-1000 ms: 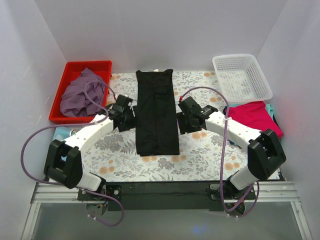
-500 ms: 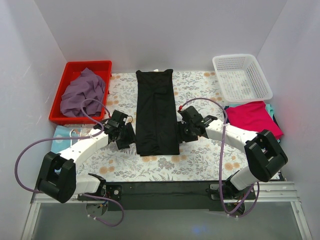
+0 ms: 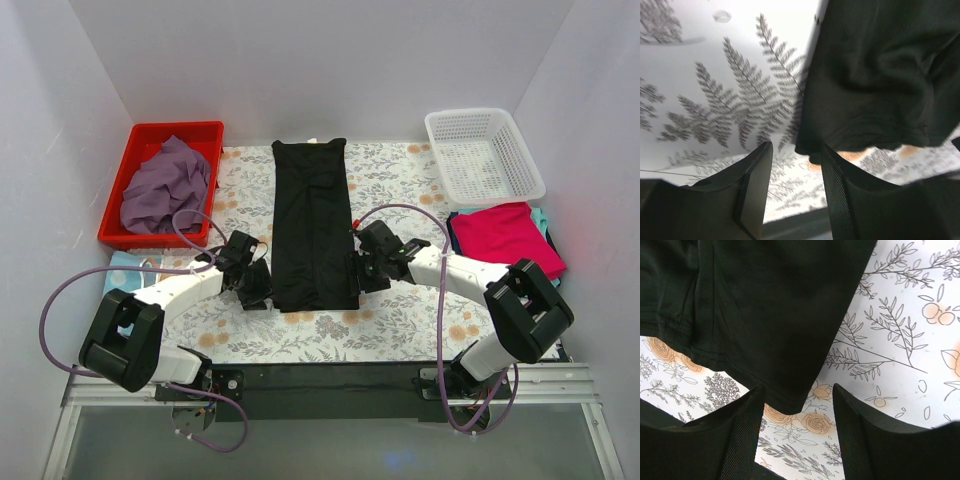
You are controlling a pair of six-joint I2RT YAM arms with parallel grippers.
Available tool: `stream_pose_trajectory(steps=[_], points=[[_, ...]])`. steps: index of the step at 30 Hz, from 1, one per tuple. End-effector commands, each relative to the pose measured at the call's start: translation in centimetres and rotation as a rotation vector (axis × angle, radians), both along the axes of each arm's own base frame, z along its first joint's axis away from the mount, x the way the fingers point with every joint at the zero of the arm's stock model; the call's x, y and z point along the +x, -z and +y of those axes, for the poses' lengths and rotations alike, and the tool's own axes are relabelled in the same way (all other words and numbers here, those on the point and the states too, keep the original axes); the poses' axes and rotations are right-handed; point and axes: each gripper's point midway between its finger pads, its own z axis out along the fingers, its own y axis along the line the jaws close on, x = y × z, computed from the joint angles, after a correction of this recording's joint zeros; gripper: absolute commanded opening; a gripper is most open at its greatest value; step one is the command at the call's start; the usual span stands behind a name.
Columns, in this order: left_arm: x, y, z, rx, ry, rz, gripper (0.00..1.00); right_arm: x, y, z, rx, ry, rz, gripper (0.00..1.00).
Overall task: Fold and stack the t-shirts
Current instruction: Fold the tshirt
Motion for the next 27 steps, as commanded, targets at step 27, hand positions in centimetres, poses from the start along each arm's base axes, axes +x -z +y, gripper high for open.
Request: stream_pose_trajectory(steps=[27], points=[[-1.9,3.4,0.1,0.028,0.02,0.05,0.27,-2.4,3.4,0.3,0.009,-0.052,0.102,0.44]])
